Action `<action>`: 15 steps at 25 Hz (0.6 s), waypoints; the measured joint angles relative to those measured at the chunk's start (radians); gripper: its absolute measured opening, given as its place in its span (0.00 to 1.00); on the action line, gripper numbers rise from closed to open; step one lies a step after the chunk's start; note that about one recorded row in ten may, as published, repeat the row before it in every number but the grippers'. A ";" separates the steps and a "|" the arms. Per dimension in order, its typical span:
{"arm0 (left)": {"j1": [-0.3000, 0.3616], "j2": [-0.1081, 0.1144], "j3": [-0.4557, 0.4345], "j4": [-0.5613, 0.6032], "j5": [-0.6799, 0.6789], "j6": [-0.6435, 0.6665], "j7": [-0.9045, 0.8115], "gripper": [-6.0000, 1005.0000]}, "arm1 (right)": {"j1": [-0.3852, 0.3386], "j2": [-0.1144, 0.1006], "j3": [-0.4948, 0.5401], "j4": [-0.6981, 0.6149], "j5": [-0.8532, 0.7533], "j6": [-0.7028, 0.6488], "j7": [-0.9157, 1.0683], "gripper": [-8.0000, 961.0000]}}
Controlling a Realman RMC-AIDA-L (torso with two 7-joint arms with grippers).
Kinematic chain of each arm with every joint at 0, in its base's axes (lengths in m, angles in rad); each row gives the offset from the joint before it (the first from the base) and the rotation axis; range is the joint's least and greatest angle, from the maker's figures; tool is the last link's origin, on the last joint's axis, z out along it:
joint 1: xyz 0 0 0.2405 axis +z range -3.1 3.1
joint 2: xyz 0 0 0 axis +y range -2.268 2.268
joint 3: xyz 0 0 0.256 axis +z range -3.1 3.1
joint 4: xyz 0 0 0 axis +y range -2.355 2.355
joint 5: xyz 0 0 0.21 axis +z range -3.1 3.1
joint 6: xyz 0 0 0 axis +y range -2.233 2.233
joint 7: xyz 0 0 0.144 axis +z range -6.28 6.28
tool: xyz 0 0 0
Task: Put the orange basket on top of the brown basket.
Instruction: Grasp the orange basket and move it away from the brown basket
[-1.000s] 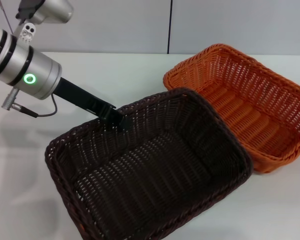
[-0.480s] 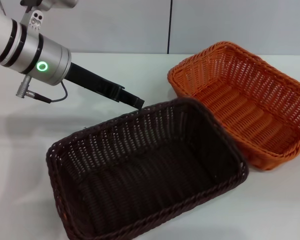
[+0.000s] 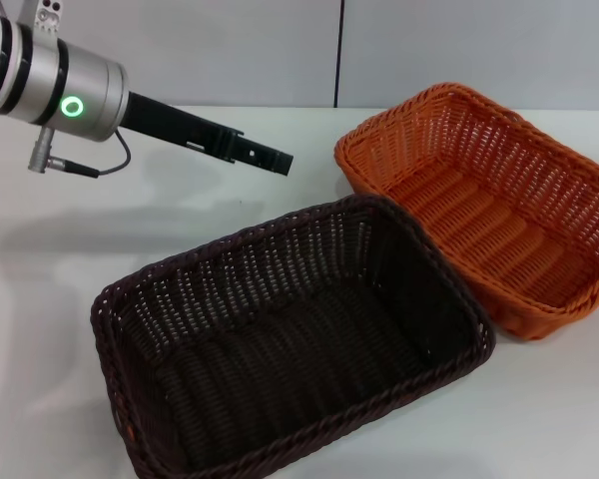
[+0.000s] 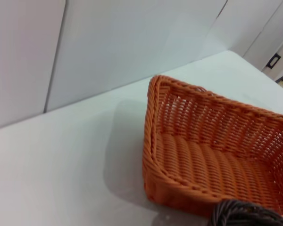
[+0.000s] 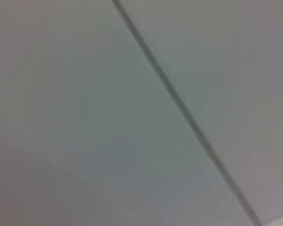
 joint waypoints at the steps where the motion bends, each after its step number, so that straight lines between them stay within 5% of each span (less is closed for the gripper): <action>1: 0.000 0.001 0.000 0.000 -0.004 0.003 0.004 0.78 | -0.014 -0.015 0.007 -0.042 -0.087 -0.033 0.106 0.87; 3: 0.000 0.004 0.000 0.000 -0.013 0.013 0.013 0.82 | -0.032 -0.063 0.059 -0.160 -0.337 -0.164 0.391 0.87; 4: 0.000 0.004 0.000 0.000 -0.013 0.013 0.013 0.82 | -0.032 -0.063 0.059 -0.160 -0.337 -0.164 0.391 0.87; 10: 0.001 0.007 -0.003 0.000 -0.027 0.036 0.026 0.82 | 0.063 -0.148 0.369 -0.315 -0.876 -0.615 0.808 0.87; 12: 0.002 0.007 -0.004 0.000 -0.028 0.039 0.039 0.82 | 0.104 -0.183 0.453 -0.324 -0.981 -0.749 0.857 0.87; 13: 0.004 0.007 -0.007 0.001 -0.029 0.041 0.050 0.82 | 0.133 -0.217 0.496 -0.323 -1.050 -0.856 0.907 0.87; 15: 0.005 0.007 -0.008 0.003 -0.029 0.042 0.055 0.82 | 0.143 -0.230 0.504 -0.324 -1.075 -0.892 0.934 0.87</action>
